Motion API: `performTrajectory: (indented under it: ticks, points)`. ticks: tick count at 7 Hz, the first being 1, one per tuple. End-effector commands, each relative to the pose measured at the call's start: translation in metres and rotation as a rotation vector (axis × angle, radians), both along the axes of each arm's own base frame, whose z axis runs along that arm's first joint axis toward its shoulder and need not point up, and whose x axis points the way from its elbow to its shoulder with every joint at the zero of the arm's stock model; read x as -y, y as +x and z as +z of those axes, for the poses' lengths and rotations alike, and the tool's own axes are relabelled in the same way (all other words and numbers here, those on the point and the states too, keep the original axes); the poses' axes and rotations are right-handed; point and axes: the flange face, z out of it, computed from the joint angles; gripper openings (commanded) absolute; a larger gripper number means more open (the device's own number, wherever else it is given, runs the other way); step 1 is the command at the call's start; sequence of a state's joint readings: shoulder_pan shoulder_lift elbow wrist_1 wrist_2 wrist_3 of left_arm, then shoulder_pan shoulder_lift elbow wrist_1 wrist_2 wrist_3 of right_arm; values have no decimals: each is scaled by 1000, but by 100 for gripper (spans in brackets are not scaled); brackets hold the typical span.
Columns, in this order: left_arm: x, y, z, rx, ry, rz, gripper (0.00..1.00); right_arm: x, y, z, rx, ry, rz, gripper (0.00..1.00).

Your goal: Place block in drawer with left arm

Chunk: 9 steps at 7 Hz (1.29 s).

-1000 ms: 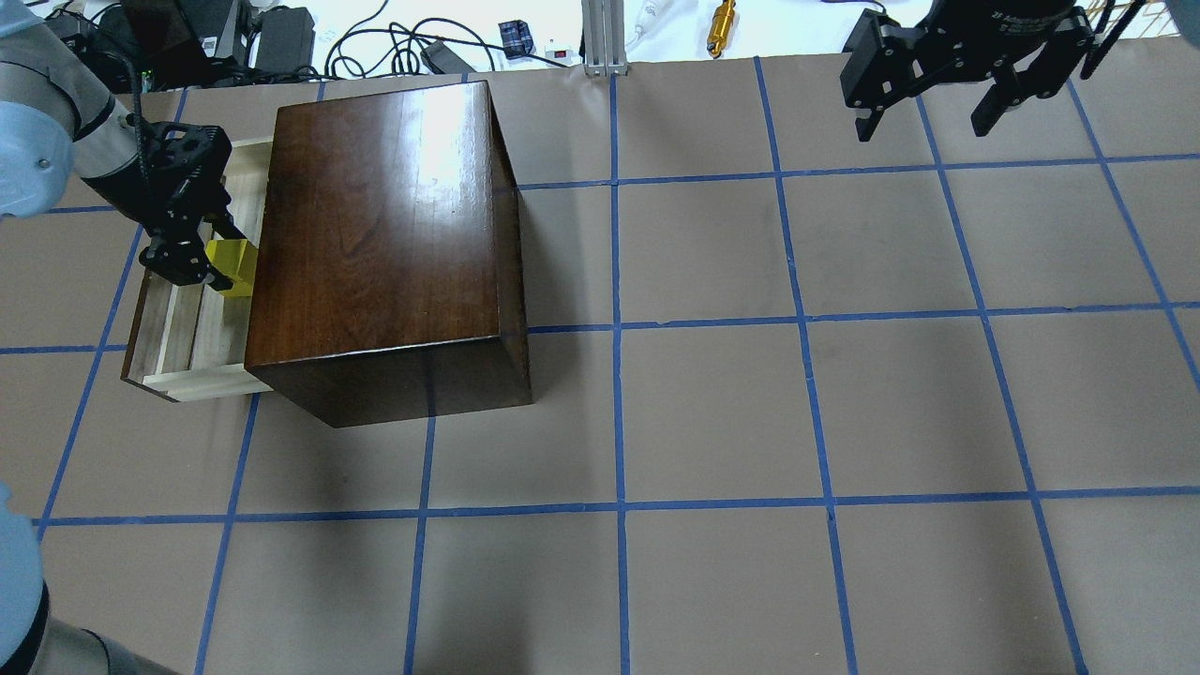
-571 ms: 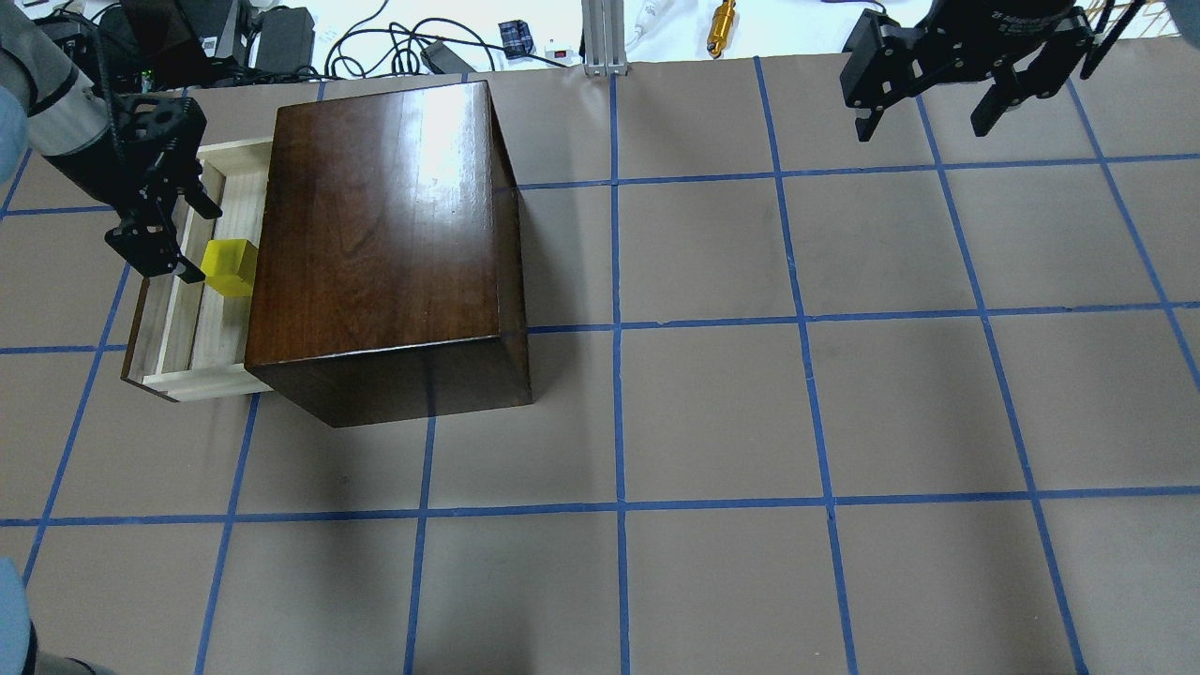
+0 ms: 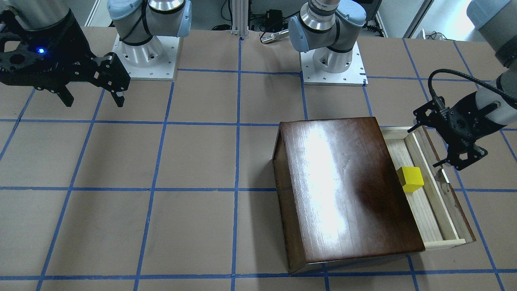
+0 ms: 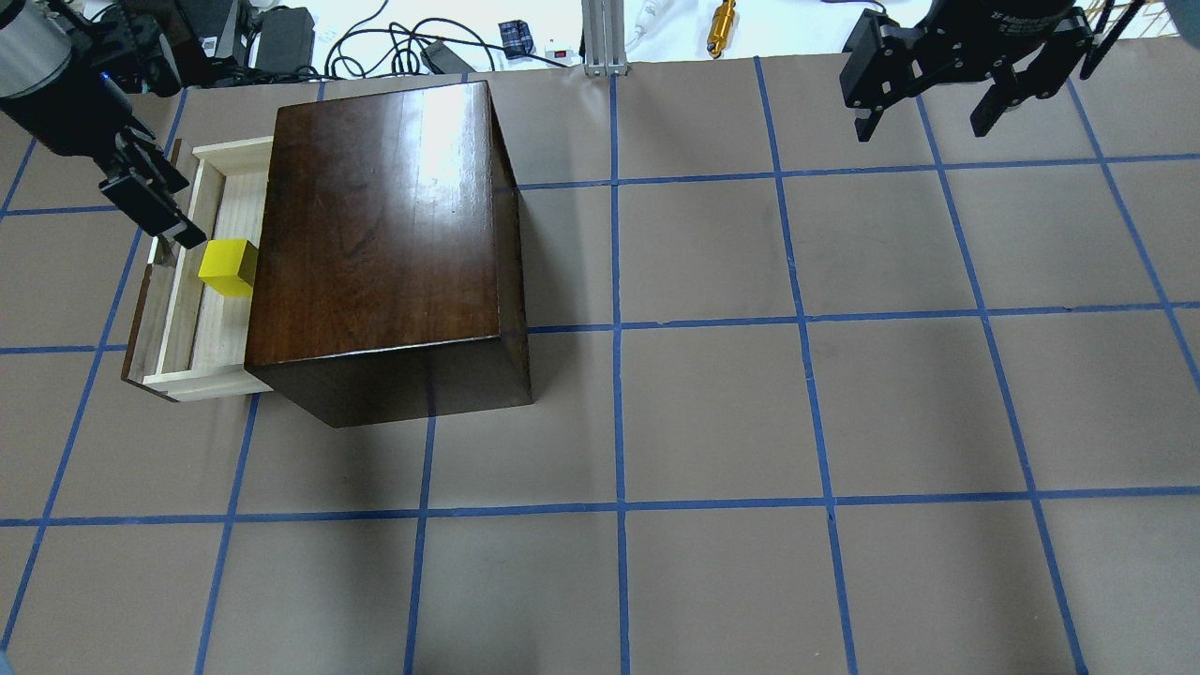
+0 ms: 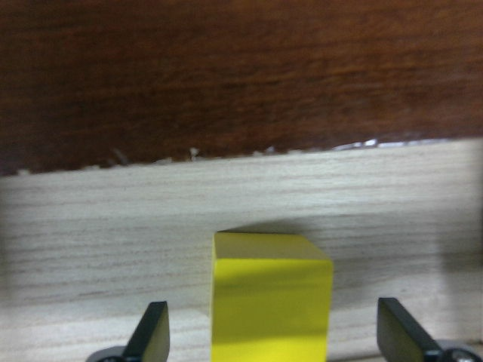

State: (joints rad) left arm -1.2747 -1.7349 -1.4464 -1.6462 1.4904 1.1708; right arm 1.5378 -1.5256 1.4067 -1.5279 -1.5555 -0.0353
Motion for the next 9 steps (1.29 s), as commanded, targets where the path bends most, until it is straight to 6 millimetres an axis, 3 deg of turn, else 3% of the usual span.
performTrajectory:
  ticks: [1, 2, 3, 6, 7, 9]
  points:
    - [-16, -75, 18, 13, 14, 209, 97, 0, 0, 0, 0, -1, -1, 100]
    - [-22, -96, 23, 23, 19, 305, 96, 0, 0, 0, 0, -1, 1, 100]
    - [-26, -113, 27, 45, 34, 533, 96, 0, 0, 0, 0, -1, 1, 100]
    - [-40, -184, 30, 49, -24, 823, 96, 0, 0, 0, 0, -1, 1, 100]
    - [-33, -184, 27, 26, -115, 890, 96, 0, 0, 0, 0, -1, 1, 100]
    - [-46, -180, 34, 30, -125, 898, 100, 0, 0, 0, -2, -1, 1, 100]
